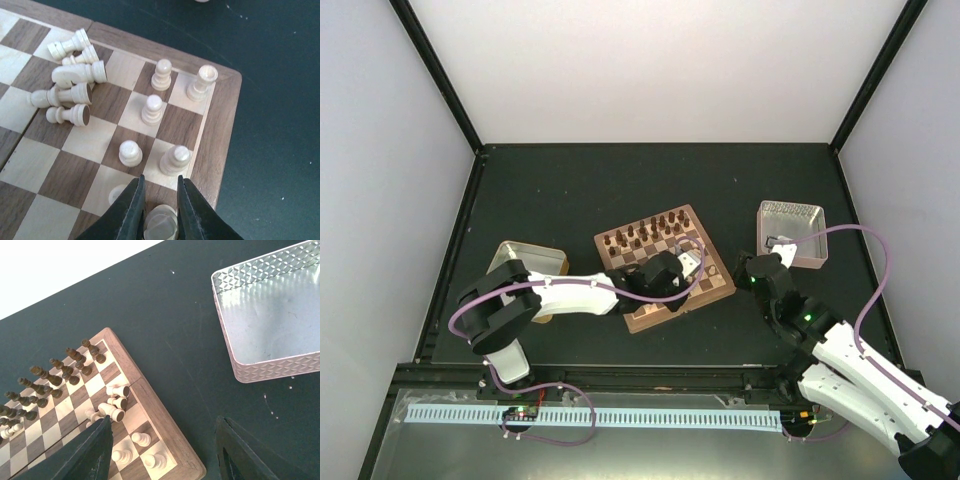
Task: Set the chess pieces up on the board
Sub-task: Place the chess piece on the chessboard.
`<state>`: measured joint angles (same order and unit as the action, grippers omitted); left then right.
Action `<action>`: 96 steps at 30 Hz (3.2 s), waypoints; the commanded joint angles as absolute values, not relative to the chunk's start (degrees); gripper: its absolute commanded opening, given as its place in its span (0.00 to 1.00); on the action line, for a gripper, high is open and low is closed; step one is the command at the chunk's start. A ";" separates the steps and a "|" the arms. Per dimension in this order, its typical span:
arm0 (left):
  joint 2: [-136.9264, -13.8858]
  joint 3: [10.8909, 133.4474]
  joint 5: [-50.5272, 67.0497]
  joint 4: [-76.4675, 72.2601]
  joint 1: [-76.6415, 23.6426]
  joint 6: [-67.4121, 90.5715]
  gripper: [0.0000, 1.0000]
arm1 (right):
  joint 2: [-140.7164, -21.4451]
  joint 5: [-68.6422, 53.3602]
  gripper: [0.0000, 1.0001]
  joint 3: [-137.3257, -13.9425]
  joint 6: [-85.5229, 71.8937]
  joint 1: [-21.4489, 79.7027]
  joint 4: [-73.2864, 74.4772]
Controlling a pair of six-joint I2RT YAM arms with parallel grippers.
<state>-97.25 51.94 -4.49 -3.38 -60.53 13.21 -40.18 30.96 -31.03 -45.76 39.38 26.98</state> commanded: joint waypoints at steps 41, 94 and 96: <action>-96.40 65.21 0.96 19.45 -60.61 15.58 0.41 | -39.07 31.13 0.57 -30.06 -45.79 38.90 25.64; -101.76 70.00 -2.02 23.45 -58.89 16.17 0.32 | -38.34 31.64 0.57 -30.05 -45.70 38.75 25.87; -101.23 70.22 -1.24 23.51 -58.89 16.17 0.35 | -38.25 31.62 0.57 -30.10 -45.65 38.73 26.00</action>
<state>-101.80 67.83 -1.52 23.00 -59.09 16.51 -38.83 30.57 -30.39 -45.71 39.11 26.35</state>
